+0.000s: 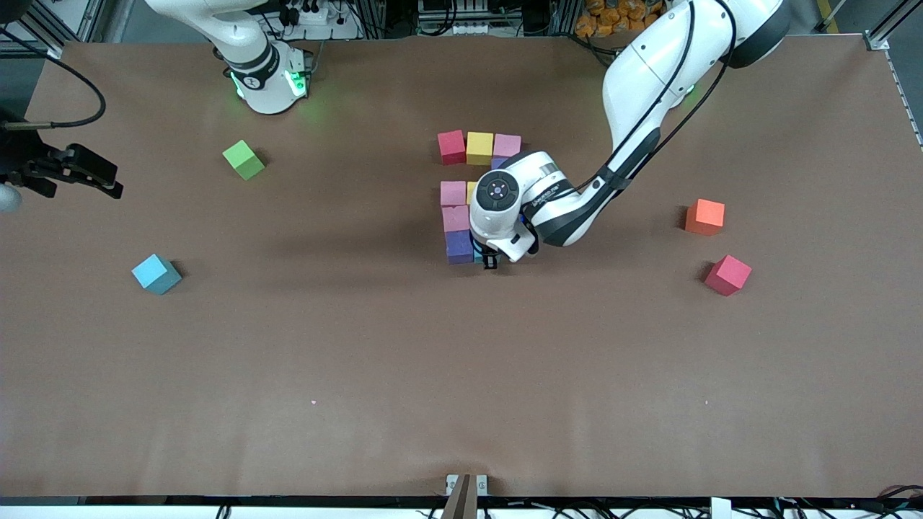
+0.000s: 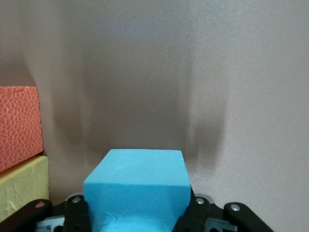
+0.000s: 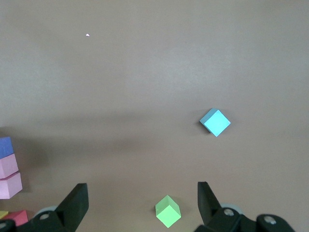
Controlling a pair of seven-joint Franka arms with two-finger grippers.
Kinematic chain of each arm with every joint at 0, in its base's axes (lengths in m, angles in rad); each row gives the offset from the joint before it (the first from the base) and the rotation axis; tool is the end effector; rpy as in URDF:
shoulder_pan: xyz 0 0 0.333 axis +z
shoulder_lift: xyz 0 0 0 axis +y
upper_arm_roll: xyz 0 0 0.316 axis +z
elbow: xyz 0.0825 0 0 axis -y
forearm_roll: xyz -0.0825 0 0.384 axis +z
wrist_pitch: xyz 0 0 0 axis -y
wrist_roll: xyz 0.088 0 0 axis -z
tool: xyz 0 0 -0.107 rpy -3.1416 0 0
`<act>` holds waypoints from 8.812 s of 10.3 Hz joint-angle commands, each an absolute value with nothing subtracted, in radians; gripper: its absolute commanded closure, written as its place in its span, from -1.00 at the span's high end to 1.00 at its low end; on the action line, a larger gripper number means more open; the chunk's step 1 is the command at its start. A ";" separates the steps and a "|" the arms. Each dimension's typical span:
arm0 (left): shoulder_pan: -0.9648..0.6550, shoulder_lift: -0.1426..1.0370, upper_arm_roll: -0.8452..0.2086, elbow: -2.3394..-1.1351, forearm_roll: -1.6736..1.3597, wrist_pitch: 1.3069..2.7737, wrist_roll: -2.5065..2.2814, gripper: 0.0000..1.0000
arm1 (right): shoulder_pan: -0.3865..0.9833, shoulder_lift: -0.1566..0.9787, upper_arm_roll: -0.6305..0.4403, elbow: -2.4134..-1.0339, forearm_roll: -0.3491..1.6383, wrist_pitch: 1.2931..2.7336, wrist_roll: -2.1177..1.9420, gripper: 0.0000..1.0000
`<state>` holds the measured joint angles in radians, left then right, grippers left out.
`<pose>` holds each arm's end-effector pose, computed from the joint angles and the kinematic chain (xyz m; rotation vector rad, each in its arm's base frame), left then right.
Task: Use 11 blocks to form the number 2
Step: 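Set the cyan cube beside the purple cube and open the left gripper, then raise the left gripper and move it over the loose pink cube, then lower the left gripper and grasp the pink cube, then lift the pink cube and carry it toward the cyan cube, then lower the pink cube beside the cyan cube and open the left gripper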
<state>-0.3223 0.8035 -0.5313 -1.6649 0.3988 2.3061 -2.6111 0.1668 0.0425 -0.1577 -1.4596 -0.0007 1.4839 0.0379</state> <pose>0.4777 -0.4767 0.1827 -2.1467 -2.2336 0.1290 0.5591 0.0072 0.6456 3.1334 -0.0451 -0.0274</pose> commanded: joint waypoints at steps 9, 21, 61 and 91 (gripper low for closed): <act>-0.178 0.700 -0.650 -1.637 0.387 2.120 -2.468 1.00 | 0.173 0.063 -0.178 -1.427 0.014 1.422 0.025 1.00; 0.644 0.522 -0.885 -1.920 0.458 2.008 -1.709 1.00 | 0.169 0.035 -0.178 -1.486 0.066 1.468 0.025 1.00; 0.453 0.639 -0.911 -1.951 0.538 2.255 -2.159 -1.00 | 0.166 0.040 -0.175 -1.477 0.087 1.430 0.037 1.00; -0.120 0.792 -0.683 -1.746 0.489 2.264 -2.642 -1.00 | 0.196 0.049 -0.172 -1.462 0.031 1.482 0.035 1.00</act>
<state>-0.0964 0.7708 -0.7015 -1.7747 0.5090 2.2746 -2.6326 0.1929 0.0550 -0.1725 -1.4645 0.0385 1.4816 0.0336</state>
